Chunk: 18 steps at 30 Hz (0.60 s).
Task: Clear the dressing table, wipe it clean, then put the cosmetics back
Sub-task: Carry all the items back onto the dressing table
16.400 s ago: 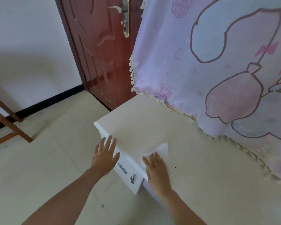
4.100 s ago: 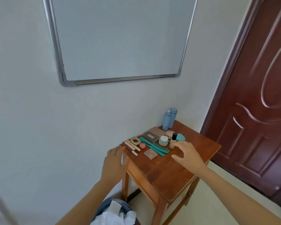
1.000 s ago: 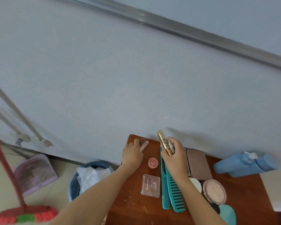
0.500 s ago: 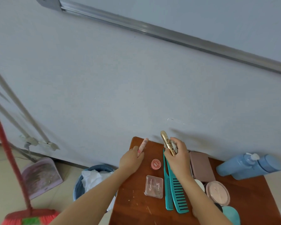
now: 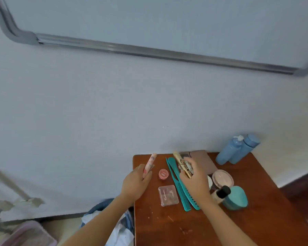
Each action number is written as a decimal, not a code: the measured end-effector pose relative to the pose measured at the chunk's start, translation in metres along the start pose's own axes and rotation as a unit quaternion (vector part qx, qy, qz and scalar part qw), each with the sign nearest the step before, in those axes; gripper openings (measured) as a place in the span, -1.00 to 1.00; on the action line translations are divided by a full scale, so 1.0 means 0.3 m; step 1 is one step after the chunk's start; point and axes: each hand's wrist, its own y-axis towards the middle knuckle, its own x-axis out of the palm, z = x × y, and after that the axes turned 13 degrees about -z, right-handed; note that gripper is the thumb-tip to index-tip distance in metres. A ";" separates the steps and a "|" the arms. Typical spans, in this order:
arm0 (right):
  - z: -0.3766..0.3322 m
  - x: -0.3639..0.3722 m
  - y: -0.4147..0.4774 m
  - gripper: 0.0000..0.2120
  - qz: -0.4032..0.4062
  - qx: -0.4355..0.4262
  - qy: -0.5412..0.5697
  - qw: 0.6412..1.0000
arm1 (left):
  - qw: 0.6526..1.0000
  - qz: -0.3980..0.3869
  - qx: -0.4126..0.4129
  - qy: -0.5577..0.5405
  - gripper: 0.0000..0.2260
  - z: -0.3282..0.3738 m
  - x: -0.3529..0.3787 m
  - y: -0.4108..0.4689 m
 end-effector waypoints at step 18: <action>-0.061 0.093 -1.303 -0.65 0.394 0.396 -0.035 0.829 | 0.843 -0.368 0.363 0.147 -0.65 0.268 0.224 -0.687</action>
